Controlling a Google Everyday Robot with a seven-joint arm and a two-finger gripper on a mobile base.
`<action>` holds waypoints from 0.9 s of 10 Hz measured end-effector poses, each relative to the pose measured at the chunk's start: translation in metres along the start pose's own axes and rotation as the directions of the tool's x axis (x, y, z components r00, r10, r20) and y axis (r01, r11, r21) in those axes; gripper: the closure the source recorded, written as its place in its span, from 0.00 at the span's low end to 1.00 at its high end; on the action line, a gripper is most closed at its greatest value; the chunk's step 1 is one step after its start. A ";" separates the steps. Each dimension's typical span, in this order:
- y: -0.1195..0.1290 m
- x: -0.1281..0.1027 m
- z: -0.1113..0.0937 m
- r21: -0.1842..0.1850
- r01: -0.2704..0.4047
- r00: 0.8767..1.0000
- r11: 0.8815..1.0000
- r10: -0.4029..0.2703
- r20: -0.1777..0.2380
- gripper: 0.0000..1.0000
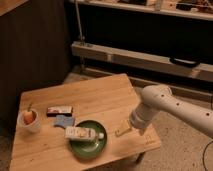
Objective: Push the ceramic bowl across the table
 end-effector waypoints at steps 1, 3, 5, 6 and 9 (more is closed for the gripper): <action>0.000 0.000 0.000 0.000 0.000 1.000 1.000 0.000 0.000 0.20; 0.000 0.000 0.000 0.000 -0.001 1.000 1.000 0.001 0.000 0.20; 0.000 0.000 0.000 0.000 -0.001 1.000 1.000 0.001 0.000 0.20; 0.000 0.000 0.000 0.000 -0.001 1.000 1.000 0.001 0.000 0.20; 0.009 0.001 -0.008 0.007 -0.046 0.997 0.999 0.046 -0.064 0.20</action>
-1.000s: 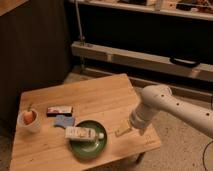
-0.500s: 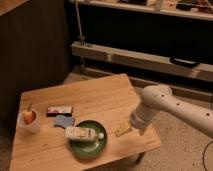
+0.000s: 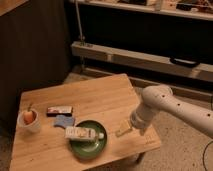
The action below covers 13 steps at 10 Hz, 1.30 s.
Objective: Push the ceramic bowl across the table
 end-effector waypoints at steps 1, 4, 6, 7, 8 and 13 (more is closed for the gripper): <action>0.010 0.006 -0.005 -0.016 -0.029 0.998 0.999 0.028 -0.050 0.20; 0.022 0.038 0.001 -0.101 -0.095 0.990 0.990 0.083 -0.117 0.22; 0.022 0.048 0.013 -0.163 -0.097 0.988 0.982 0.075 -0.135 0.38; 0.020 0.054 0.023 -0.201 -0.086 0.988 0.976 0.057 -0.147 0.51; 0.016 0.059 0.028 -0.219 -0.072 0.988 0.973 0.039 -0.152 0.60; 0.004 0.064 0.050 -0.200 -0.005 0.990 0.980 -0.023 -0.140 1.00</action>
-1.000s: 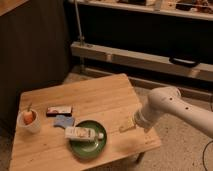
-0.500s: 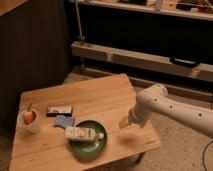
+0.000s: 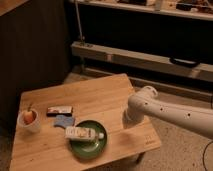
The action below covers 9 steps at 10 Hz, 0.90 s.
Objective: Push the ceramic bowl across the table
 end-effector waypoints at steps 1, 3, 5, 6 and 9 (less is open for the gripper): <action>-0.004 -0.002 0.006 0.013 0.008 1.000 1.000 -0.008 0.008 1.00; -0.016 -0.003 0.018 0.035 0.027 0.999 0.999 -0.027 0.023 1.00; -0.022 -0.005 0.024 0.055 0.035 0.999 0.998 -0.037 0.032 1.00; -0.026 -0.005 0.025 0.065 0.040 0.998 0.997 -0.043 0.036 1.00; -0.040 -0.011 0.032 0.095 0.061 0.996 0.994 -0.067 0.054 1.00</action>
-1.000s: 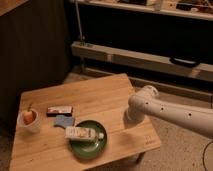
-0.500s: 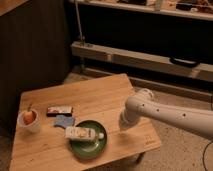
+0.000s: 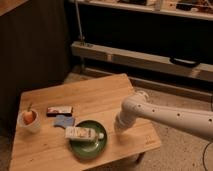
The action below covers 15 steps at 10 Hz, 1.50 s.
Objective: Push the ceramic bowl across the table
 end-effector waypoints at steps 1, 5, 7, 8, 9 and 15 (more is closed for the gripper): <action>-0.004 -0.002 0.001 0.004 0.007 1.000 1.000 -0.007 0.003 1.00; -0.019 -0.005 0.009 0.007 0.033 0.999 0.999 -0.033 0.017 1.00; -0.026 -0.005 0.013 -0.010 0.043 0.999 0.999 -0.043 0.021 1.00; -0.027 -0.005 0.014 -0.019 0.044 0.999 0.999 -0.044 0.023 1.00; -0.028 -0.006 0.017 -0.031 0.045 0.999 0.999 -0.044 0.026 1.00; -0.034 -0.010 0.017 -0.089 0.058 0.998 0.994 -0.058 0.009 1.00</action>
